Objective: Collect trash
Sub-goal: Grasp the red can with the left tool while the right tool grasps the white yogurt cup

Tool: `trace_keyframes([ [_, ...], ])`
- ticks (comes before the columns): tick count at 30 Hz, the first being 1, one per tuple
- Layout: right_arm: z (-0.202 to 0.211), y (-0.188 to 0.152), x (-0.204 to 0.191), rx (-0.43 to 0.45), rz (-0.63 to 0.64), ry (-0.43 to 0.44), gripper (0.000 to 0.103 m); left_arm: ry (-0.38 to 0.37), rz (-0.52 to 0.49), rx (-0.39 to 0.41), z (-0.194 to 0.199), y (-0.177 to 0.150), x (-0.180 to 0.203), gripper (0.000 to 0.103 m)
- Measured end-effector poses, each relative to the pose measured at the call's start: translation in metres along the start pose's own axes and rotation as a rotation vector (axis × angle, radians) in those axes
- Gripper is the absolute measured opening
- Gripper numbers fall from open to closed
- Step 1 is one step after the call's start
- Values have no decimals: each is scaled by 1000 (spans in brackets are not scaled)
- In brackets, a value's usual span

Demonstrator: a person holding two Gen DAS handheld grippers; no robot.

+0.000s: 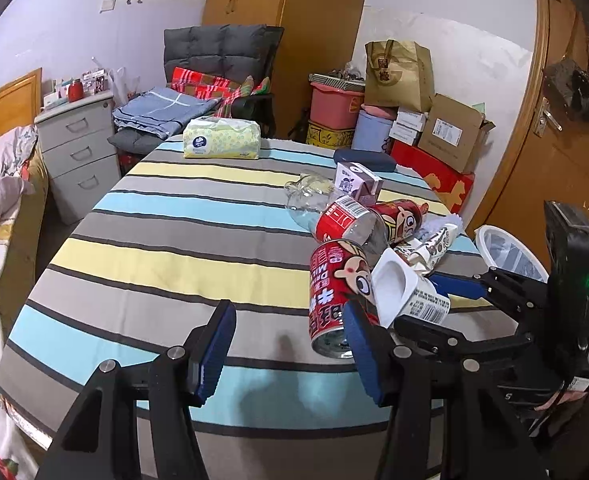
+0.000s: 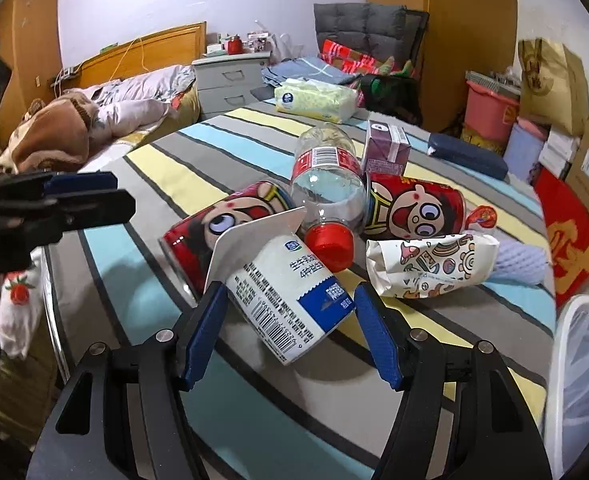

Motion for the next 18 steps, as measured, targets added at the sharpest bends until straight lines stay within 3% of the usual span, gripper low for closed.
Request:
trace_keyframes([
  [6,-4,1,3,-21,-38,16,66,-11,2,-13,-7,4,0,55],
  [10,-1,-2,5,-19,-55,-26,59,-16,5,-20,-12,5,1,55],
  [18,15,-12,23,-6,-193,-83,56,-24,-6,-53,-31,5,5,56],
])
Point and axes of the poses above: each gripper's, at about its wrist camera, not at the fingertips, and z roughly against the way its jaws point, x to its right, y to its top, the point moved 6 cm from there along -z, roughly the way its jaws point, and after that the axes turned 3 degrees about z, right-handed, at the moved point
